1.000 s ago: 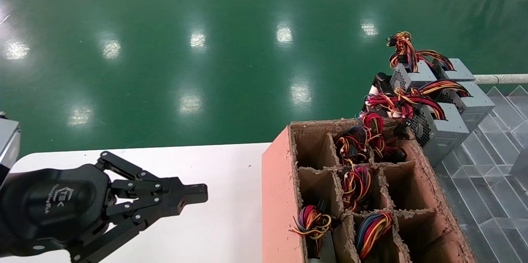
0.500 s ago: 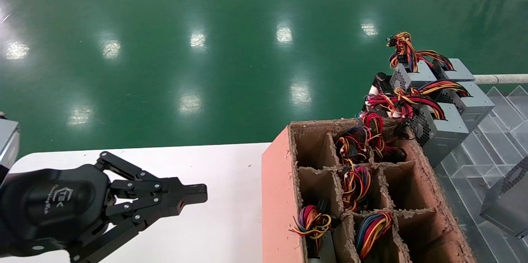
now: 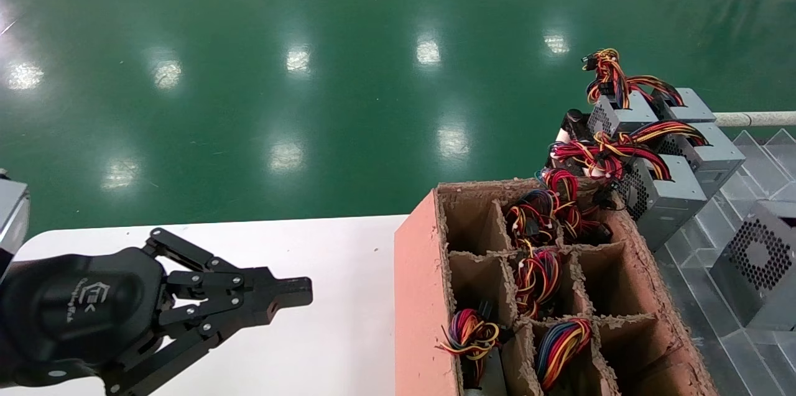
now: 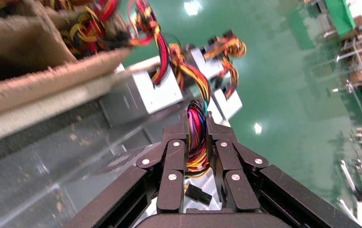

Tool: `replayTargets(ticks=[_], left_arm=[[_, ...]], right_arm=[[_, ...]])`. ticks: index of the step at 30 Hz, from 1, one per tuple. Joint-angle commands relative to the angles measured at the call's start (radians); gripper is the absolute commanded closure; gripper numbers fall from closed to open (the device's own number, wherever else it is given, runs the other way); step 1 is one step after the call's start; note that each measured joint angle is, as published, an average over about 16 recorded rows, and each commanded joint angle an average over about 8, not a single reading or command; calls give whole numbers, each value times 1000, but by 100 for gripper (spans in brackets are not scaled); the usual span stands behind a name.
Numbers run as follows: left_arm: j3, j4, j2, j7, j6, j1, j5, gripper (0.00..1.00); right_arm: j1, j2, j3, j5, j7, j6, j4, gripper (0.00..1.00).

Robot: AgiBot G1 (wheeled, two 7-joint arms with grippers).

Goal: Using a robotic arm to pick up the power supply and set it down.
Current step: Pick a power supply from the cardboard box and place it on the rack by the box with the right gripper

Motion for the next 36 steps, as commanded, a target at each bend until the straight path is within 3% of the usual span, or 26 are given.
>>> replayTargets(ticks=[1,8,16,25,33,36], left_arm=[[0,0,0,0,0,0,0,100],[0,0,0,0,0,0,0,100],[0,0,0,0,0,0,0,100],[1,0,0,0,0,0,0,100],[1,0,0,0,0,0,0,100],[1,0,0,0,0,0,-1,100]], right_arm=[[-4,2,-6,-7,-3,12,-4,100],[-3,-23,-18,39,-46,58,-28,100],[-13,-68,-35,90,-97,52,-55,100],[-38,-16,-67,97,-94,43,-46,100],[-57,25,-115,164,-99,89,-21,2],[-62,34,-135,190,-105,112,-12,0]])
